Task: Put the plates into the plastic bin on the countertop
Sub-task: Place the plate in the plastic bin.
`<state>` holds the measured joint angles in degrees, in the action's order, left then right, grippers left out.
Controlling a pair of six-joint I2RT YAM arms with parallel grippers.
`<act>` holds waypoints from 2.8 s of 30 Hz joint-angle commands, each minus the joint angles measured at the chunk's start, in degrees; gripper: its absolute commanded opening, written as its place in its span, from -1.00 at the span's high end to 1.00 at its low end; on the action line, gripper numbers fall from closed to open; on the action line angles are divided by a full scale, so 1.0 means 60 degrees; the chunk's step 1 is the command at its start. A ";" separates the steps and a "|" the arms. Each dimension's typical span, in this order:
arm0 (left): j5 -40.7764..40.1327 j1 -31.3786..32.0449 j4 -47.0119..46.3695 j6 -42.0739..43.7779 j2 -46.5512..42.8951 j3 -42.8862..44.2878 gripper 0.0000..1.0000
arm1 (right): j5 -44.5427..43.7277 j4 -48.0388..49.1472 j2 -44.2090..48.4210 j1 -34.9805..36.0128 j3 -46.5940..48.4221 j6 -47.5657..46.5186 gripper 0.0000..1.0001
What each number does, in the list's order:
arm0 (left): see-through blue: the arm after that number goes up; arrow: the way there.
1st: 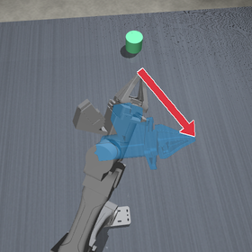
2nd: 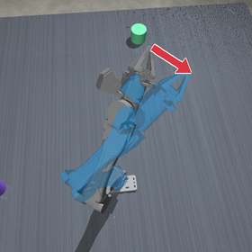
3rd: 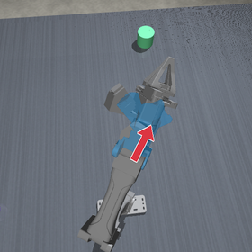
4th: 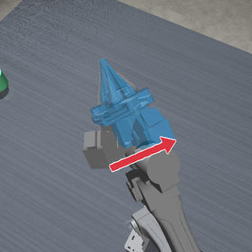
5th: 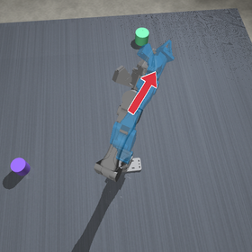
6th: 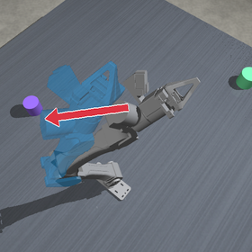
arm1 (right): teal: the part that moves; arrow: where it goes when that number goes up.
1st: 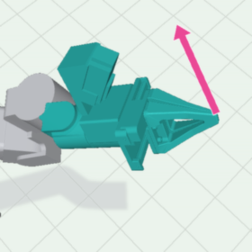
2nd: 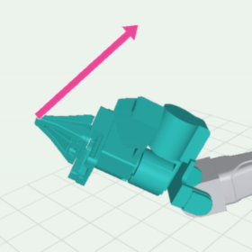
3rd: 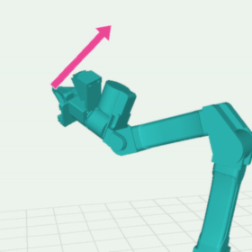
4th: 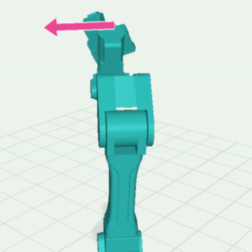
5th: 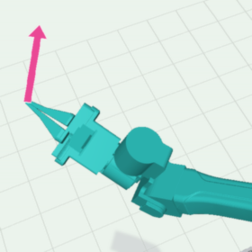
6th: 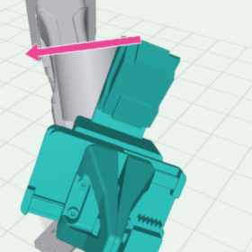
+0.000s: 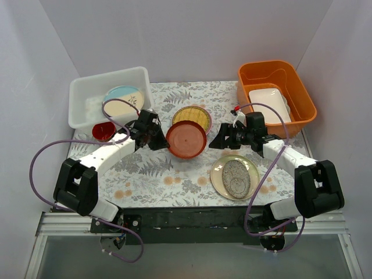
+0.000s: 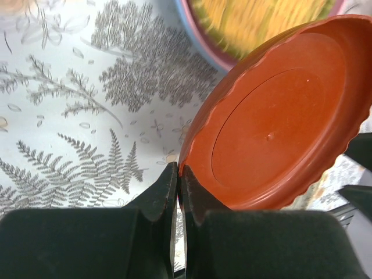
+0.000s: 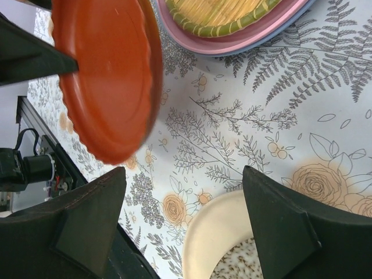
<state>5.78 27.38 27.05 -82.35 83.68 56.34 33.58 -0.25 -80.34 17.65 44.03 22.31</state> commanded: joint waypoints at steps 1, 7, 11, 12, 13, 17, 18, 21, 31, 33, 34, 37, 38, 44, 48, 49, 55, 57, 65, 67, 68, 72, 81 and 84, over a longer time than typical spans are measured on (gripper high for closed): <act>0.0281 -0.0416 0.0091 0.0393 -0.0163 0.0760 1.00 | 0.0042 0.0247 -0.0175 0.0178 0.0191 -0.0026 -0.77; 0.0618 -0.1149 0.0106 0.0540 -0.0046 0.1259 1.00 | 0.0057 0.0276 -0.0424 0.0340 0.0308 -0.0026 -0.78; 0.0941 -0.1574 0.0151 0.0628 0.0130 0.1786 1.00 | 0.0086 0.0291 -0.0643 0.0457 0.0381 -0.0026 -0.78; 0.0941 -0.1690 0.0179 0.0658 0.0160 0.1889 1.00 | 0.0086 0.0305 -0.0688 0.0457 0.0410 -0.0012 -0.78; 0.0970 -0.1750 0.0194 0.0687 0.0218 0.1977 1.00 | 0.0086 0.0320 -0.0717 0.0471 0.0411 0.0003 -0.78; 0.1189 -0.2203 0.0194 0.0673 0.0408 0.2343 1.00 | 0.0086 0.0349 -0.0834 0.0545 0.0455 -0.0011 -0.78; 0.1175 -0.2335 0.0223 0.0687 0.0438 0.2533 1.00 | 0.0086 0.0350 -0.0863 0.0545 0.0469 -0.0011 -0.79; 0.1117 -0.2627 0.0355 0.0746 0.0628 0.2797 1.00 | 0.0087 0.0350 -0.0922 0.0560 0.0498 0.0003 -0.80; 0.1584 -0.3844 0.0253 0.0834 0.1170 0.3486 1.00 | 0.0159 0.0393 -0.1083 0.0633 0.0601 -0.0041 -0.82; 0.1585 -0.4078 0.0296 0.0906 0.1273 0.3720 1.00 | 0.0233 0.0408 -0.1098 0.0618 0.0601 -0.0012 -0.82; 0.1629 -0.4152 0.0297 0.0936 0.1404 0.3808 1.00 | 0.0233 0.0423 -0.1098 0.0647 0.0630 0.0003 -0.82; 0.1688 -0.4503 0.0428 0.1024 0.1682 0.4116 1.00 | 0.0233 0.0408 -0.1113 0.0647 0.0645 0.0003 -0.83; 0.1775 -0.4548 0.0414 0.1039 0.1727 0.4174 1.00 | 0.0233 0.0408 -0.1098 0.0647 0.0645 -0.0011 -0.83; 0.1965 -0.5440 0.0443 0.1126 0.1917 0.4351 1.00 | 0.0189 0.0364 -0.1113 0.0647 0.0674 -0.0026 -0.83; 0.2069 -0.5806 0.0472 0.1170 0.2108 0.4570 1.00 | 0.0174 0.0393 -0.1127 0.0647 0.0674 -0.0011 -0.83; 0.2127 -0.5895 0.0472 0.1185 0.2166 0.4672 1.00 | 0.0160 0.0393 -0.1142 0.0647 0.0674 -0.0011 -0.83; 0.2273 -0.6408 0.0589 0.1258 0.2752 0.5170 1.00 | 0.0189 0.0467 -0.1230 0.0647 0.0674 0.0018 -0.83; 0.2449 -0.6642 0.0633 0.1288 0.2971 0.5317 1.00 | 0.0189 0.0467 -0.1245 0.0647 0.0689 0.0018 -0.83; 0.2523 -0.7242 0.0795 0.1347 0.3411 0.5742 1.00 | 0.0233 0.0510 -0.1362 0.0647 0.0747 0.0062 -0.83; 0.2610 -0.7331 0.0780 0.1332 0.3528 0.5757 1.00 | 0.0233 0.0511 -0.1391 0.0647 0.0762 0.0076 -0.83; 0.2727 -0.7389 0.0795 0.1317 0.3558 0.5757 1.00 | 0.0218 0.0511 -0.1377 0.0633 0.0762 0.0076 -0.83; 0.2830 -0.7536 0.0634 0.1244 0.3617 0.5596 1.00 | 0.0203 0.0496 -0.1391 0.0647 0.0777 0.0047 -0.83; 0.2481 -0.7565 0.0677 0.1361 0.3982 0.5757 1.00 | 0.0218 0.0496 -0.1435 0.0647 0.0821 0.0062 -0.82; 0.2362 -0.7580 0.0809 0.1434 0.4304 0.6020 1.00 | 0.0218 0.0510 -0.1435 0.0633 0.0806 0.0062 -0.82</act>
<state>20.84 -17.74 31.51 -75.00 108.36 89.01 33.87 1.41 -88.58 21.19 46.72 22.55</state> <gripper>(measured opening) 0.021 0.915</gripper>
